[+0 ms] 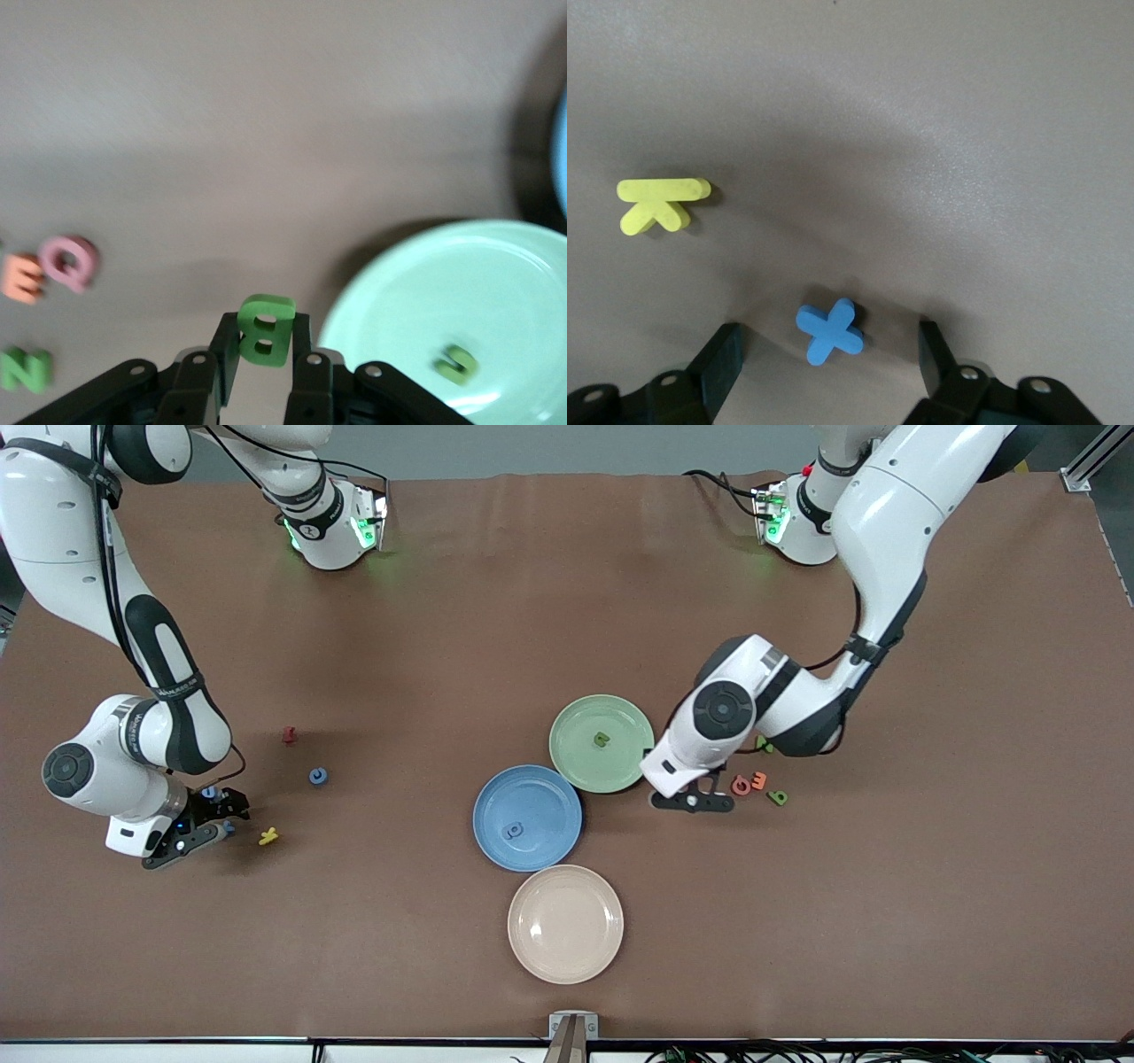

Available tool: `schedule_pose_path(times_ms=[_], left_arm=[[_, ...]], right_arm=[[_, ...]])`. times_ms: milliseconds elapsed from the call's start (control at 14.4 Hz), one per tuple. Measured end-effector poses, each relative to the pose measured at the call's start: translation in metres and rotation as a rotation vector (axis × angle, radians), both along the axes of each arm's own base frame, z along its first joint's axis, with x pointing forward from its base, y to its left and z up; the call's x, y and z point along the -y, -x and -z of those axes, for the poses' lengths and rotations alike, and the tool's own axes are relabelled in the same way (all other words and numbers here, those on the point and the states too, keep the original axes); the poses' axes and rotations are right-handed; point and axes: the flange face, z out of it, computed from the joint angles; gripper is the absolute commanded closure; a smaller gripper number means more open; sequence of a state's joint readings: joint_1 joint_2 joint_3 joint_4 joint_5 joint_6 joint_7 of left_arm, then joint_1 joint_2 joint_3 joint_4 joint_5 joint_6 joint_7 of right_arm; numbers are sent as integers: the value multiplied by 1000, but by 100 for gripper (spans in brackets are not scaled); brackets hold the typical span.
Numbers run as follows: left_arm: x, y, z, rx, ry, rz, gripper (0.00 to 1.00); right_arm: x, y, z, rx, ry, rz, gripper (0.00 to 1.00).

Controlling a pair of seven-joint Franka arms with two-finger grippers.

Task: Sort letters by color into matching plates
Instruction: 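Place the B on the green plate while the right gripper grasps x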

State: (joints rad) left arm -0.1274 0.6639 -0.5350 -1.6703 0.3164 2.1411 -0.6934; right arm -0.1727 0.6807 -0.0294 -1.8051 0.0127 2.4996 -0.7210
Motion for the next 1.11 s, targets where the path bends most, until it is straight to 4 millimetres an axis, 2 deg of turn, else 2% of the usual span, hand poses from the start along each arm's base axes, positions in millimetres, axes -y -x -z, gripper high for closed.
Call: schedule_pose_path(times_ms=[278, 486, 695, 973, 1111], left_arm=[[47, 41, 8, -12, -20, -19, 81], [69, 57, 10, -2, -8, -32, 81], [78, 69, 19, -12, -17, -14, 81], [73, 82, 40, -11, -43, 4, 79], [71, 85, 44, -13, -43, 1, 76]], right_arm=[[0, -1, -3, 5, 1, -4, 35], [0, -1, -4, 7, 1, -14, 35], [-1, -2, -4, 7, 1, -20, 40], [-2, -2, -5, 8, 1, -25, 44], [-2, -2, -5, 9, 1, -26, 54]])
